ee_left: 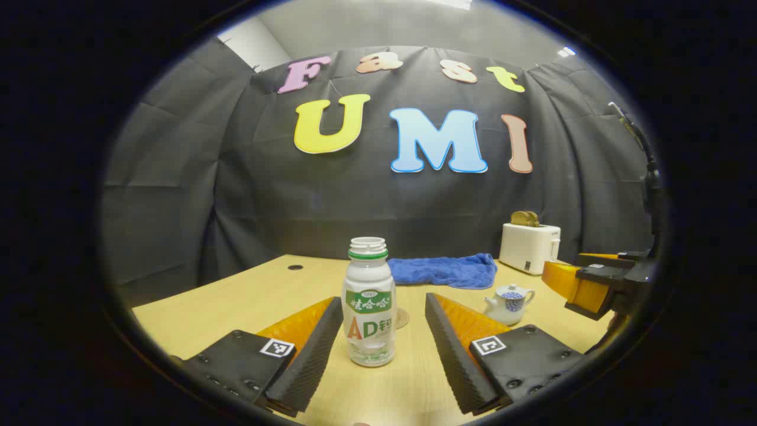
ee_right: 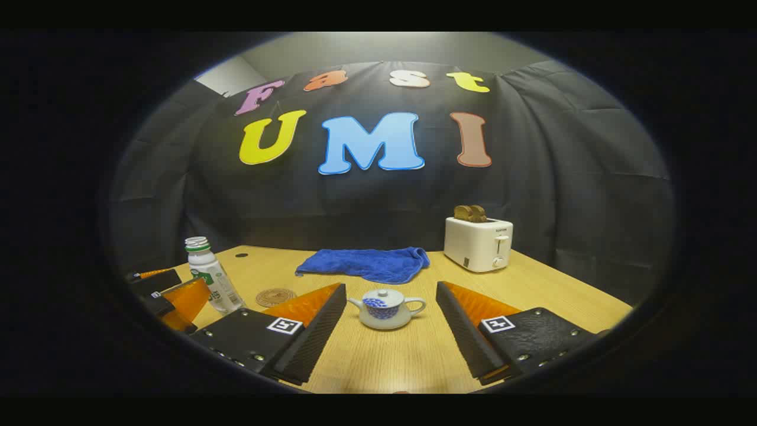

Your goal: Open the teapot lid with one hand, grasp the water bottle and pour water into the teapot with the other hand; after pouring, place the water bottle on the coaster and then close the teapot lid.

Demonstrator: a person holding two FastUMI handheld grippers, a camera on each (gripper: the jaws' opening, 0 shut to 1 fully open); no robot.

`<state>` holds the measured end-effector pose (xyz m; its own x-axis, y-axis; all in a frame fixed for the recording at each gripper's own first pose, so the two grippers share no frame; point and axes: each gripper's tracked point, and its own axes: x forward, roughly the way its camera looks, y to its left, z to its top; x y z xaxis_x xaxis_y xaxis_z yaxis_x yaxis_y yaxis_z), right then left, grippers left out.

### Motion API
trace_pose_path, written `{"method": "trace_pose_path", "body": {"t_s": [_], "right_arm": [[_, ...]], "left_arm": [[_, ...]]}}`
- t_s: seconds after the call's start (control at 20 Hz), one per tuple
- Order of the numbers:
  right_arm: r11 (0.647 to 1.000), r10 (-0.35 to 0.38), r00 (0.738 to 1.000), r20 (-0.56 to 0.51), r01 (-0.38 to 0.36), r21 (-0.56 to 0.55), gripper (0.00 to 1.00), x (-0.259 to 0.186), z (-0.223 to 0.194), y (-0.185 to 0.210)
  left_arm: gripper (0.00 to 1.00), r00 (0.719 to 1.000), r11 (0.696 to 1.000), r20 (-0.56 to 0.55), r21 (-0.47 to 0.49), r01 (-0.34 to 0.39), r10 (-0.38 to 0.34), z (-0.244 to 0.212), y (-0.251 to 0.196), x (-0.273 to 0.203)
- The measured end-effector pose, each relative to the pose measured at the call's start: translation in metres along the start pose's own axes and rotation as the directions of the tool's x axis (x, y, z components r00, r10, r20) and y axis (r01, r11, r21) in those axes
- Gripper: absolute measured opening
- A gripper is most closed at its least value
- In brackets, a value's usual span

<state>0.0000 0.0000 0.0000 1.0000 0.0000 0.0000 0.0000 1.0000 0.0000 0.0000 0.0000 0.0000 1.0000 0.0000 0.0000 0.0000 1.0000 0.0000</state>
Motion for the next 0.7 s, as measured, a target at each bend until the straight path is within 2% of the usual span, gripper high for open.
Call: {"method": "trace_pose_path", "body": {"t_s": [0.1, 0.25, 0.7], "right_arm": [[1.0, 0.001, 1.0, -0.001, -0.001, 0.001, 0.94, -0.0007, -0.0009, 0.0], [1.0, 0.0, 1.0, -0.004, 0.0, 0.004, 0.94, -0.0008, -0.0015, -0.0001], [1.0, -0.001, 1.0, -0.009, 0.002, 0.006, 0.94, -0.0006, -0.0044, 0.0001]], "left_arm": [[0.88, 1.0, 1.0, -0.002, -0.001, -0.001, 0.001, -0.0001, 0.0011, 0.0005], [0.99, 1.0, 1.0, -0.005, 0.001, -0.007, 0.007, -0.0015, 0.0019, 0.0009], [0.99, 1.0, 1.0, -0.005, 0.002, -0.013, 0.013, -0.0017, 0.0041, -0.0021]]}}
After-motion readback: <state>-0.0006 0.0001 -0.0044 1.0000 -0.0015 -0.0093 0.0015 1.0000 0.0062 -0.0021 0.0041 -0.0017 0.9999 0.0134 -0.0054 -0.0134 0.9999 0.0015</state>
